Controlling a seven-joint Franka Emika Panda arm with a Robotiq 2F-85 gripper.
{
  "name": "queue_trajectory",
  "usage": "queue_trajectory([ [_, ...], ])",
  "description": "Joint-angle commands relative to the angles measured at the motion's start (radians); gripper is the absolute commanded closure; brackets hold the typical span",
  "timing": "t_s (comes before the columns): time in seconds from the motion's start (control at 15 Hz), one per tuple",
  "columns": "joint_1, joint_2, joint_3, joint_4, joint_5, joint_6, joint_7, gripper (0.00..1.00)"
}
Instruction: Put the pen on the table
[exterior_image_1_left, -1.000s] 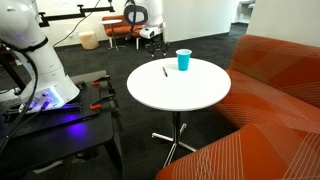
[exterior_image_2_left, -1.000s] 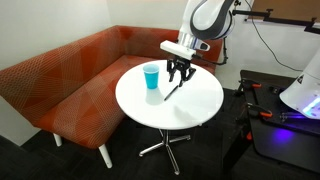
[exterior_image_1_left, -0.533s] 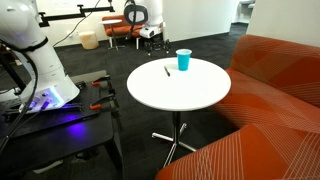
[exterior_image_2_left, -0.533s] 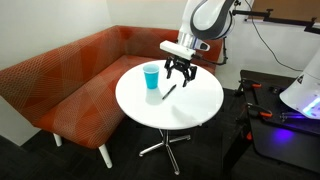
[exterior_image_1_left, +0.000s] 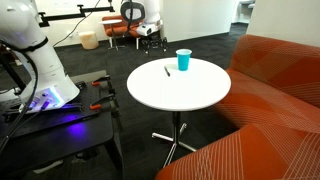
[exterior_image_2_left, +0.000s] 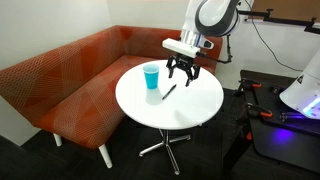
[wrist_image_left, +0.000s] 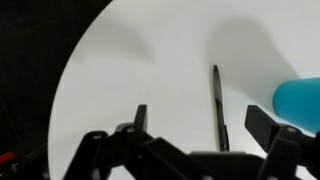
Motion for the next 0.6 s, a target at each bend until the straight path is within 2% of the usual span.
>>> queue_trajectory([
  [0.0, -0.004, -0.132, 0.022, -0.101, -0.002, 0.024, 0.037, 0.0],
  [0.53, -0.014, -0.354, 0.058, -0.242, 0.049, 0.126, 0.012, 0.0],
])
